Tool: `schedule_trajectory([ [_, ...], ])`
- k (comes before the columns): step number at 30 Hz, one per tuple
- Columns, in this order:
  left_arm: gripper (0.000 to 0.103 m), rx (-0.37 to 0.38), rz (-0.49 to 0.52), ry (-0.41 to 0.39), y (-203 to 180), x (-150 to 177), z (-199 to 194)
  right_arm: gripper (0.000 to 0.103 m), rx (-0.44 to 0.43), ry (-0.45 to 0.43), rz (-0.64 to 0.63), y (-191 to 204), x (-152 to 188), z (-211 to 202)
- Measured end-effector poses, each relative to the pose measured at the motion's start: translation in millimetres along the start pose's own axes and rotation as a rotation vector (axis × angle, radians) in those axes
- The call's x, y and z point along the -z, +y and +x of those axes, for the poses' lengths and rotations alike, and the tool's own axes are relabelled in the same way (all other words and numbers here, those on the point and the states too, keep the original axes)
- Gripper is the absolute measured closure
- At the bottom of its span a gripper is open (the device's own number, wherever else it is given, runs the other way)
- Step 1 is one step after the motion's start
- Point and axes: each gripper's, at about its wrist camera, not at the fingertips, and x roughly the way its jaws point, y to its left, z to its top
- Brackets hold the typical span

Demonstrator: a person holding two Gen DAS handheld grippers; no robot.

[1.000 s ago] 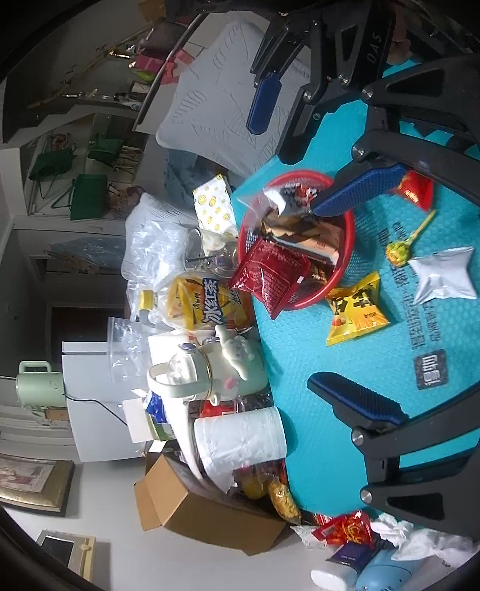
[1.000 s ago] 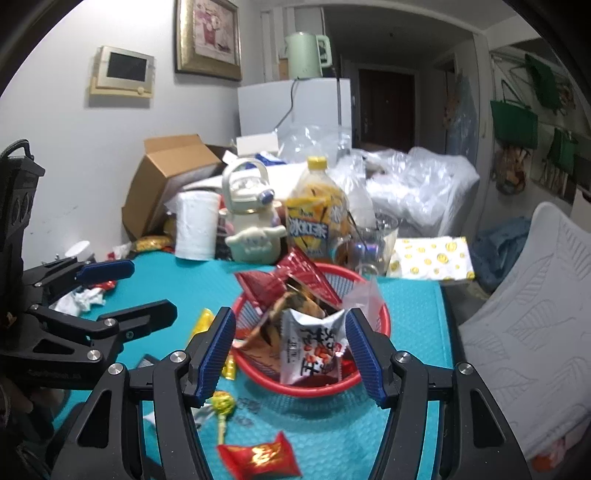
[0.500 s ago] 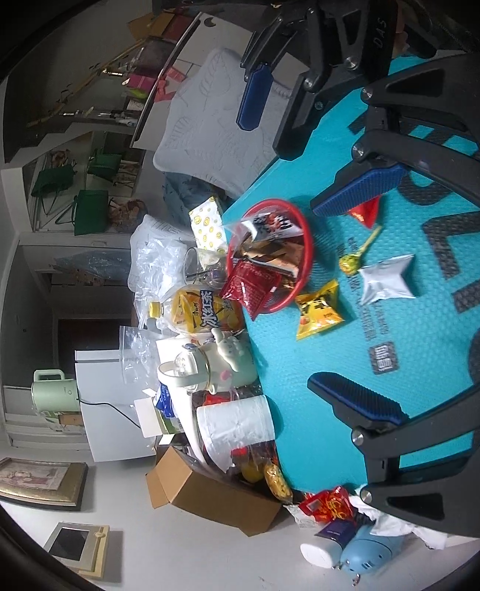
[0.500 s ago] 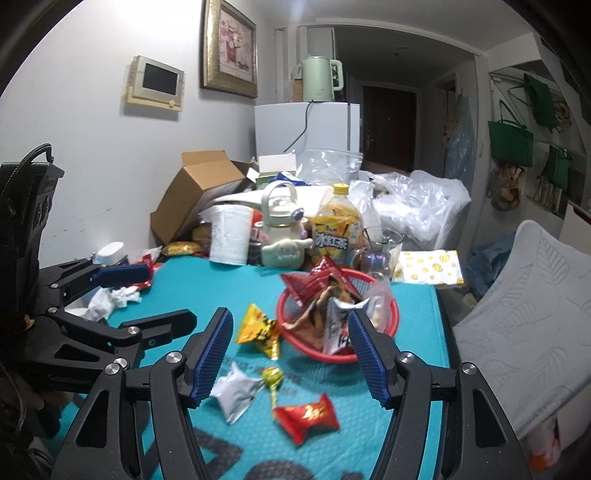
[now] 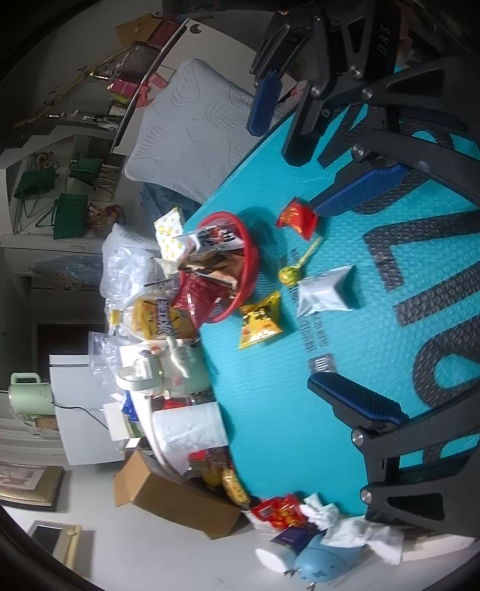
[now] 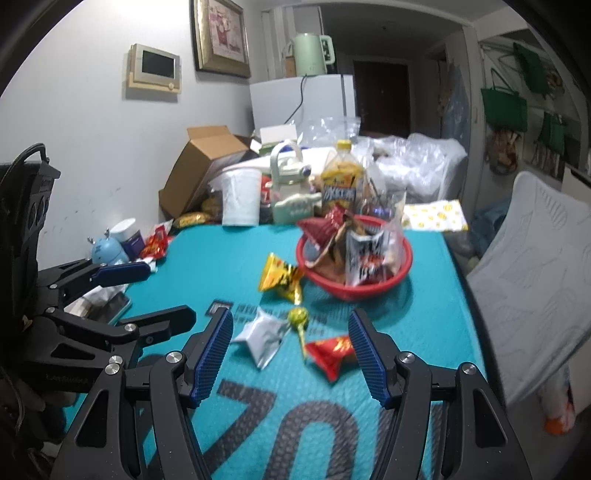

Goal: Organize snacks
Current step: 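Move both tools back from the basket toward the table snacks, then grasp the white wrapper packet with left gripper while right gripper grasps red candy packet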

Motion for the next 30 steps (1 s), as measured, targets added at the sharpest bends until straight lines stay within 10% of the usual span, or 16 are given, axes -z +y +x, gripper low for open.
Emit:
schedule_trajectory([
  [30,0.017,0.029,-0.062,0.242,8.7,24.3,112.2,0.034,-0.039,0.306,0.261,-56.6,52.8,95.0],
])
